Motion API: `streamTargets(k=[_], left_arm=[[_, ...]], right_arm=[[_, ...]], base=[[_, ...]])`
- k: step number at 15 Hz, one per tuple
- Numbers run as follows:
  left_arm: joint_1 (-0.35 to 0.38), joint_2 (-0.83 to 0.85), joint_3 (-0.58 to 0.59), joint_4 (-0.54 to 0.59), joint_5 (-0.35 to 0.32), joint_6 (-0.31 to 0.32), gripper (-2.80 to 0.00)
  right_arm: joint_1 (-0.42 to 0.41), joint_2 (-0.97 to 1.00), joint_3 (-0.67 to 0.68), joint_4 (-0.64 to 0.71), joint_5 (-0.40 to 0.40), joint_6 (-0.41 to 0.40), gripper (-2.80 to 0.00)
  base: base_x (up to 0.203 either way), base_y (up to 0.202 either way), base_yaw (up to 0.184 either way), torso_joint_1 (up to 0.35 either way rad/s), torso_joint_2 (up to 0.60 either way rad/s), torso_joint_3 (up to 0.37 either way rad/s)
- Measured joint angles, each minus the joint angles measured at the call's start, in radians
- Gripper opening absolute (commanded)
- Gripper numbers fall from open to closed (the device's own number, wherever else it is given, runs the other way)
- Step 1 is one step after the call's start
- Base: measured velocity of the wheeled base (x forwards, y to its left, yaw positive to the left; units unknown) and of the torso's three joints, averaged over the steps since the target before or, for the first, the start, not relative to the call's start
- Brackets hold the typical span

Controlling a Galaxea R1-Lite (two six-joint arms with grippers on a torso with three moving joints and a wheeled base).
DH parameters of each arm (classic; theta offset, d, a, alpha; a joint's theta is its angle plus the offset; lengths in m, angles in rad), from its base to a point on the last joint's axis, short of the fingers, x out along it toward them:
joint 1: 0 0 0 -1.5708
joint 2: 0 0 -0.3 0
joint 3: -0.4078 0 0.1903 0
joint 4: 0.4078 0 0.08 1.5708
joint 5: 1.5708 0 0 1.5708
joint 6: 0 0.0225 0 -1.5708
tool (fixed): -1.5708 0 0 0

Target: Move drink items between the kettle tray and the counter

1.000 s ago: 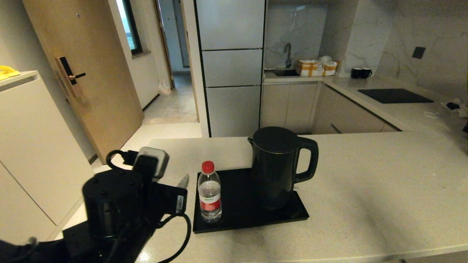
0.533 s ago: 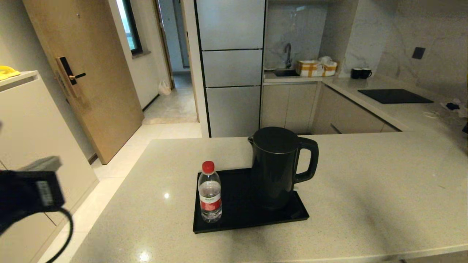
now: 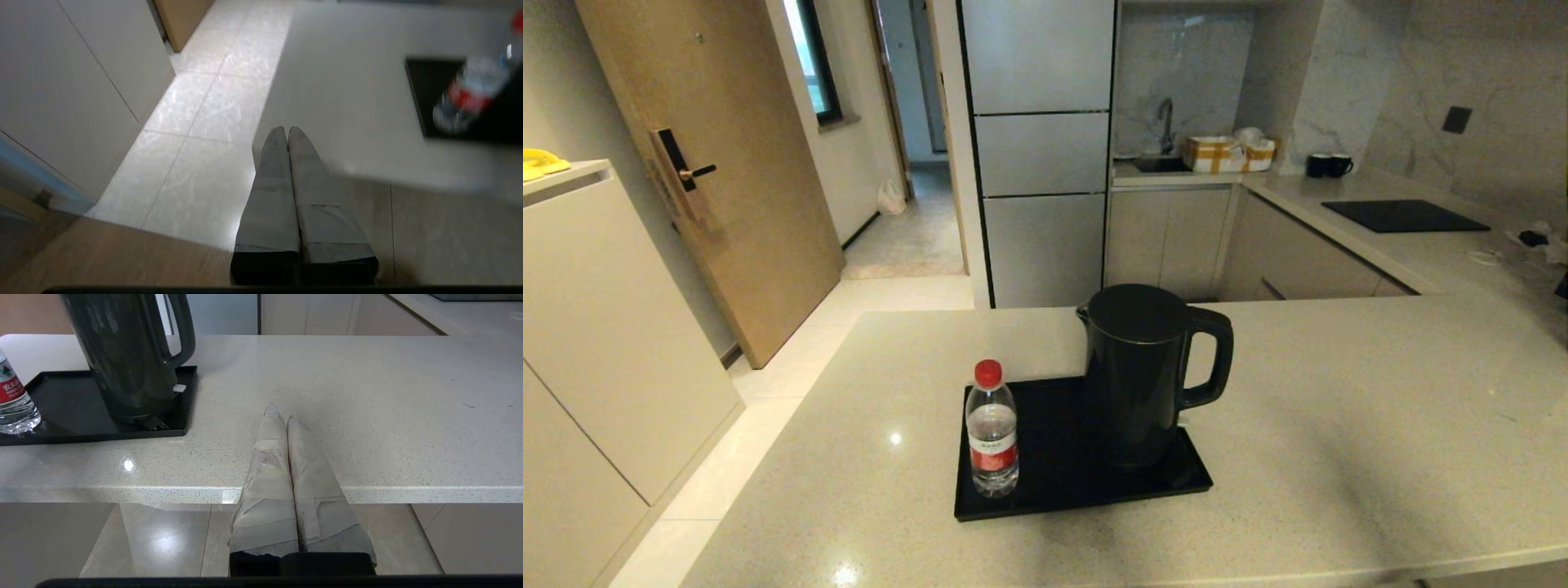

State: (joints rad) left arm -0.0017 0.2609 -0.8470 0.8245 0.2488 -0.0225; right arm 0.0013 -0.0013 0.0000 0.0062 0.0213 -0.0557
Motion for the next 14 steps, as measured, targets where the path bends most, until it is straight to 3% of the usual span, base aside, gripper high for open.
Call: streamTargets(k=[2,4,7,10,12,14], left_arm=[[0.003,-0.102,0.057,0.04,-0.024,0.032,-2.8],[0.003,-0.18,0.212,-0.037,-0.025,0.062,-2.8],[0.002,-0.236,0.461,-0.285,-0.034,0.102,-2.8],[0.002,-0.256,0.737,-0.683,-0.089,0.156,-2.8],[0.002,-0.259,0.818,-0.902,-0.151,0.145,-2.8],[0.002,-0.261,0.839,-0.881,-0.231,0.075,-2.8]], right_arm=[[0.0,0.0,0.0,0.0,0.001,0.0,-2.8],[0.0,0.0,0.0,0.0,0.001,-0.001,-2.8],[0.0,0.0,0.0,0.0,0.001,0.0,-2.8],[0.0,0.0,0.0,0.0,0.0,0.0,-2.8],[0.0,0.0,0.0,0.0,0.0,0.0,-2.8],[0.0,0.0,0.0,0.0,0.0,0.0,-2.8]], base=[[0.0,0.0,0.0,0.0,0.0,0.0],[0.0,0.0,0.0,0.0,0.0,0.0],[0.0,0.0,0.0,0.0,0.0,0.0],[0.0,0.0,0.0,0.0,0.0,0.0],[0.0,0.0,0.0,0.0,0.0,0.0],[0.0,0.0,0.0,0.0,0.0,0.0]])
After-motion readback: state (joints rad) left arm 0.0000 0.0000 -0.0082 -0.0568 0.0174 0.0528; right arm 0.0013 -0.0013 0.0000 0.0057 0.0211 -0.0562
